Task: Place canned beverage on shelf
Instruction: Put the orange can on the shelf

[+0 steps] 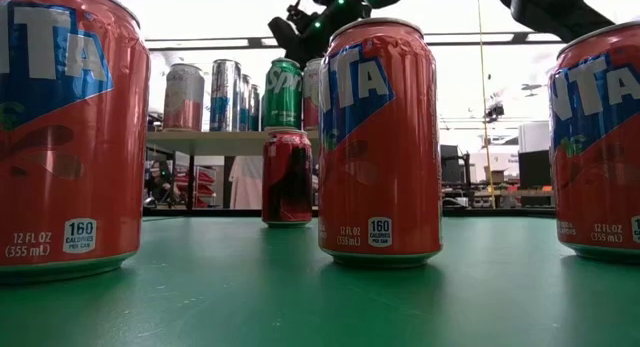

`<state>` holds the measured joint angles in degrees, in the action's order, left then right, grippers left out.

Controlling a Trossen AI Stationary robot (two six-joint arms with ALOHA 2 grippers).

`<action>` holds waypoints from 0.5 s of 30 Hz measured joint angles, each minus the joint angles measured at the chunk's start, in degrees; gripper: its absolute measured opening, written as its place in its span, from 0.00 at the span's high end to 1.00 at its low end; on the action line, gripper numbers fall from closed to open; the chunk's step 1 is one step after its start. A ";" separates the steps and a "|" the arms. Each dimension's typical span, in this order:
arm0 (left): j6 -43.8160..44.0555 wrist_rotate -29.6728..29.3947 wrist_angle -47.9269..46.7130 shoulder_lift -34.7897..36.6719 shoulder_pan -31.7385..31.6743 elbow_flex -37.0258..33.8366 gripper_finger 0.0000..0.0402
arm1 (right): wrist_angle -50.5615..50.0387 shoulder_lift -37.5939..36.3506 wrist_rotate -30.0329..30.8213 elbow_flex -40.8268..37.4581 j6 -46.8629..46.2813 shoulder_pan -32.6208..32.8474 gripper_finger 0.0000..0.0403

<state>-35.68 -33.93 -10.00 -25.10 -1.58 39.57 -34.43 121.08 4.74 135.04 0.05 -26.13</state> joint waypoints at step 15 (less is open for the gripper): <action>-0.57 12.21 9.35 -15.62 -0.68 8.37 1.00 | -16.44 -19.95 -7.71 0.10 0.38 0.98 0.98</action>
<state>-36.25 -21.72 -0.65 -40.72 -2.27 47.94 -50.87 101.13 -2.97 135.14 0.44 -25.15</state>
